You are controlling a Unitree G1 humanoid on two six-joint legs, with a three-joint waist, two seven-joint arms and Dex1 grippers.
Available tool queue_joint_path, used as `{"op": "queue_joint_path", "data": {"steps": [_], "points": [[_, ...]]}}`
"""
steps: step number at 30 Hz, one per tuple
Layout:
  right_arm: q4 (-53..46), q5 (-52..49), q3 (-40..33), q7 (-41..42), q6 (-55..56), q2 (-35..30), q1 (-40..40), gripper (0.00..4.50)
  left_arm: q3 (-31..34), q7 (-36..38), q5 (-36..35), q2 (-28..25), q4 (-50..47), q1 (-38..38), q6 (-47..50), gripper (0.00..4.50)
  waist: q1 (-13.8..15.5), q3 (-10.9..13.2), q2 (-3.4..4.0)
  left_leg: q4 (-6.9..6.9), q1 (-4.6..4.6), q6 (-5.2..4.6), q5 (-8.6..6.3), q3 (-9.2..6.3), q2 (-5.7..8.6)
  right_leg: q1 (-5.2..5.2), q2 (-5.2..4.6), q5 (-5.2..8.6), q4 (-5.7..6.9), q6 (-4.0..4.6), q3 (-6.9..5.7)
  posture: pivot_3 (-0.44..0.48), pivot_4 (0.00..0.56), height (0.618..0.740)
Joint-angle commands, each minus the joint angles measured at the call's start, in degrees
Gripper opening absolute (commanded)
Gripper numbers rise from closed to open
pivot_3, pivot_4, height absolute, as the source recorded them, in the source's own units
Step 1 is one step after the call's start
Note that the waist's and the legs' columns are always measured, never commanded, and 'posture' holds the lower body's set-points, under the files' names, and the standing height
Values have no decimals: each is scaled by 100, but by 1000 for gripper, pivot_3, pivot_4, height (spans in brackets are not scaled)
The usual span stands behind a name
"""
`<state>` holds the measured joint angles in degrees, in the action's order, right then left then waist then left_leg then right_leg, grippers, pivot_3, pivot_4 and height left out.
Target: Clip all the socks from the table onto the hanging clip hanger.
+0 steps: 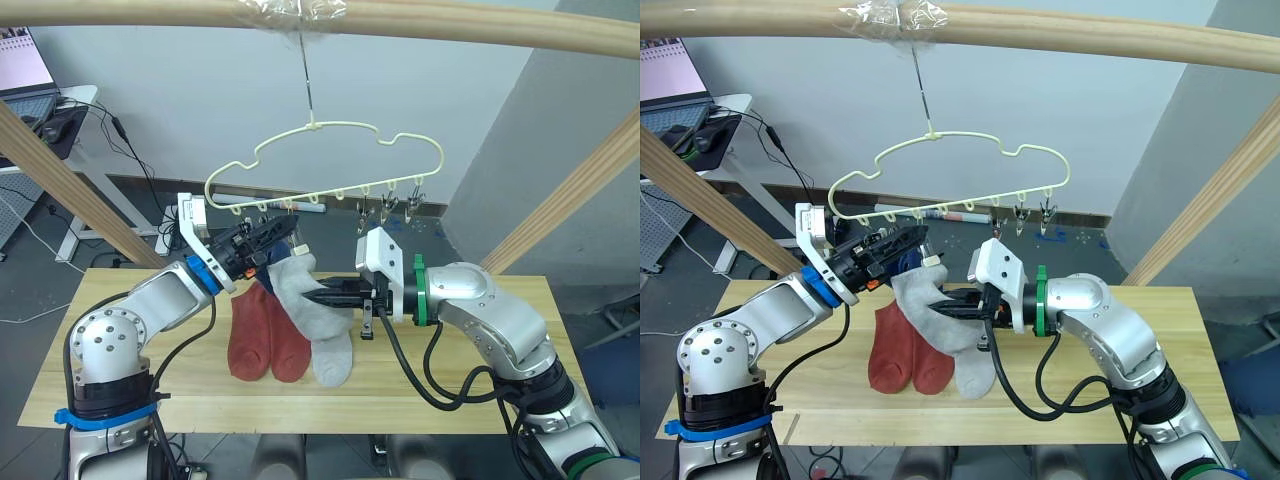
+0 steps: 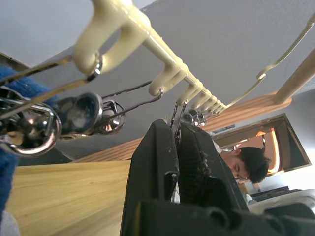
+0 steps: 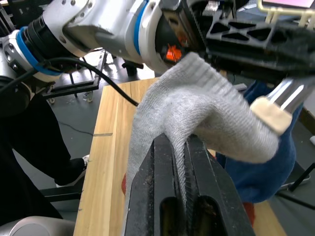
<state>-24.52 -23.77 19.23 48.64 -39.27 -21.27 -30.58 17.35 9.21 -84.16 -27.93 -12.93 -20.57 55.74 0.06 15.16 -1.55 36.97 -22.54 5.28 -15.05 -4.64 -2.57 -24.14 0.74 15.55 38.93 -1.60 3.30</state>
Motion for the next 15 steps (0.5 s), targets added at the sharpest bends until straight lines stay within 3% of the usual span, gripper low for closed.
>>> {"op": "queue_joint_path", "data": {"steps": [1, 15], "points": [[45, 58, 43, -64, 251, 134, -76, 27, -45, -11, -30, -28, -93, -2, 22, 42, -1, 0, 0, 0, 0, 0, 0, 0, 0, 0, 0, 0, 0, 0, 1, 100, 258, 740], [609, 945, 443, -275, 1309, 260, 256, 27, 33, -180, -343, -67, -174, 1, -25, 42, 4, 0, 0, 0, -4, 2, 1, 0, 0, -3, -1, 0, -2, 0, 0, 118, 253, 740]]}}
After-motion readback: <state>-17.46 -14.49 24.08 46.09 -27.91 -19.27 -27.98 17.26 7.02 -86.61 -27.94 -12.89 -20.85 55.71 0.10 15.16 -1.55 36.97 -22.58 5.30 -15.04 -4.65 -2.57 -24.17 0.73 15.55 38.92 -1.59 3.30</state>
